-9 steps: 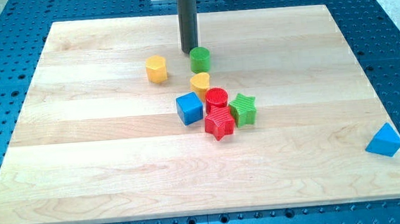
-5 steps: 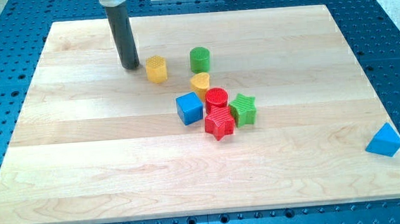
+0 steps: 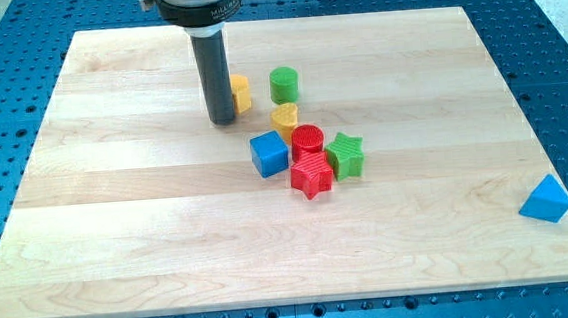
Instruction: Push the hexagon into the yellow heart and blue cube
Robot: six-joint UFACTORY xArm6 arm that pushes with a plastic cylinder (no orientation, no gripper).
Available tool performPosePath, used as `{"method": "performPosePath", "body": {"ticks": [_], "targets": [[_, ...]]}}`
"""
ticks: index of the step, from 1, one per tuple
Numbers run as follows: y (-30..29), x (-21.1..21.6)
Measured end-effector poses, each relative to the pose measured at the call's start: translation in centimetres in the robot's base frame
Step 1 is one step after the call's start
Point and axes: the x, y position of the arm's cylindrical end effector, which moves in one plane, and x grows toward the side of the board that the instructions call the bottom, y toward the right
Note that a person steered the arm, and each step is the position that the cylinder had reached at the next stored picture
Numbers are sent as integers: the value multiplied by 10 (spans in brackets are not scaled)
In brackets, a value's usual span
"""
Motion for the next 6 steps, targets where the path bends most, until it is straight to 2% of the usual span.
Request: {"method": "performPosePath", "body": {"ticks": [1,2,3,4,5,6], "targets": [[-9,0],[-17,-41],[3,-104],[27,-89],[20,-76],[11,-44]]}}
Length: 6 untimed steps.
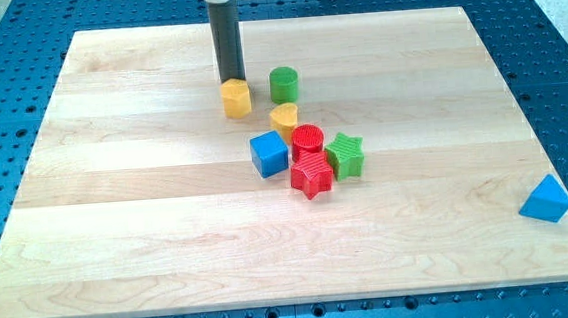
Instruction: Push the hexagon into the yellow heart and blue cube
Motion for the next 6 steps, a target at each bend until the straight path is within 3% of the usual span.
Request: {"method": "performPosePath", "body": {"ticks": [2,4,6], "targets": [[0,26],[-39,25],[0,74]]}}
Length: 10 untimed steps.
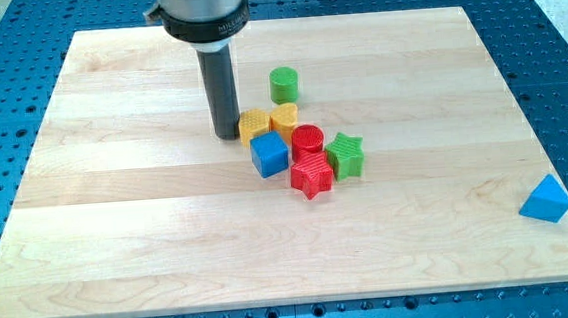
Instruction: Push the hexagon into the yellow heart and blue cube
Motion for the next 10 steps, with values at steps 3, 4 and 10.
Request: {"method": "performPosePath", "body": {"ticks": [3,4,10], "targets": [[5,9],[5,12],[67,27]]}}
